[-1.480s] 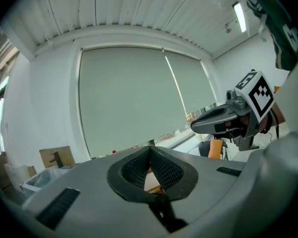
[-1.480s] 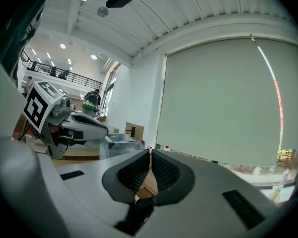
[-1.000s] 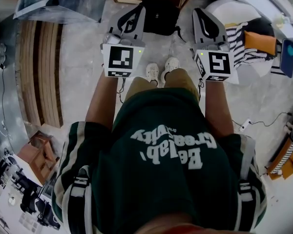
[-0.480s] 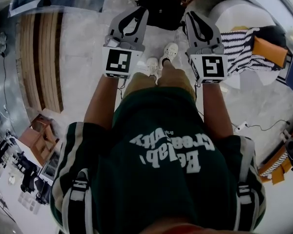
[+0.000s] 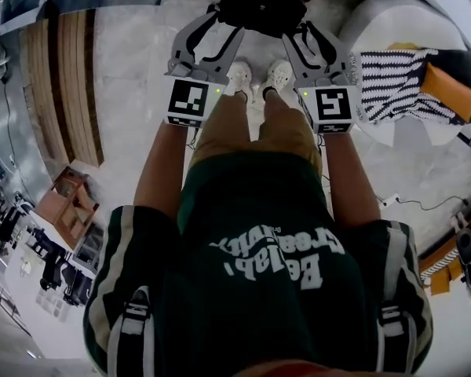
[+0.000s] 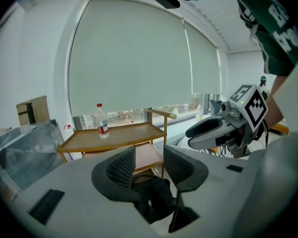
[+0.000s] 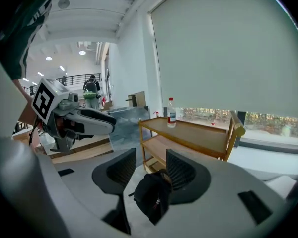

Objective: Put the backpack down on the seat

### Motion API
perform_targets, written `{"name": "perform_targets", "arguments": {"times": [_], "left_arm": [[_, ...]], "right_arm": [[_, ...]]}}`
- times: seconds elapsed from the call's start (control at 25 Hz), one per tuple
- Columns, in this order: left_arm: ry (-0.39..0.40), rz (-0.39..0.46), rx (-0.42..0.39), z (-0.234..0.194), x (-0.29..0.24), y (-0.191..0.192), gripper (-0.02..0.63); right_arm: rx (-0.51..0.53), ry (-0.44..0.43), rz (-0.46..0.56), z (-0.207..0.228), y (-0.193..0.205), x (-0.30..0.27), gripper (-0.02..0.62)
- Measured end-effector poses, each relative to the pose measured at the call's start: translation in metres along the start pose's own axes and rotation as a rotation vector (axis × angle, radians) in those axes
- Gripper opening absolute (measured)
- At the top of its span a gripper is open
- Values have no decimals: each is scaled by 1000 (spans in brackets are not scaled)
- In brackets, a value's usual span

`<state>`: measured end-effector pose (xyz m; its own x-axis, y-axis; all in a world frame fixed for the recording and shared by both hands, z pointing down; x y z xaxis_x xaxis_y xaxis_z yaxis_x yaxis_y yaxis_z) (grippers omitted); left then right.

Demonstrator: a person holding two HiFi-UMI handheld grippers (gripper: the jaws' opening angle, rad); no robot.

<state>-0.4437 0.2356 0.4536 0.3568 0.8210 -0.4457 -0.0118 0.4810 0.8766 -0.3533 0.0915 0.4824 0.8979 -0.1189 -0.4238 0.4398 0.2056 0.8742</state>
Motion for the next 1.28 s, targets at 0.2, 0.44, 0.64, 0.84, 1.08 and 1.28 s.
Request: {"name": "perform_targets", "arguments": {"times": [0.2, 0.44, 0.64, 0.84, 1.08, 1.28], "left_arm": [[59, -63, 47, -14, -44, 69, 226], [149, -128, 73, -20, -105, 170, 259], [188, -249, 131, -32, -163, 260, 289], [237, -335, 187, -40, -208, 332, 309], [305, -454, 249, -43, -244, 405, 318], [374, -473, 240, -26, -283, 429, 318]], "right_arm": [[-62, -13, -75, 19, 67, -47, 236], [-86, 28, -141, 57, 150, -109, 253], [-98, 55, -216, 100, 221, -165, 256], [-148, 27, -313, 127, 291, -212, 262], [-191, -60, -383, 147, 345, -254, 270], [-172, -150, -433, 149, 372, -286, 270]]}}
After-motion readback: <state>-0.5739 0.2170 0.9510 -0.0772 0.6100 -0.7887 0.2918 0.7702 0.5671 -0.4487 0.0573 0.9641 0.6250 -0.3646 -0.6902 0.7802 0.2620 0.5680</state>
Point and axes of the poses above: the fingertips, and each gripper's own axes: x backward along the fingers, z to its right, y out of its underside, the point moved 6 cm from there along x, backward along the fingers, and after that the axes turned 8 degrees about -x, right-handed, at the moved point
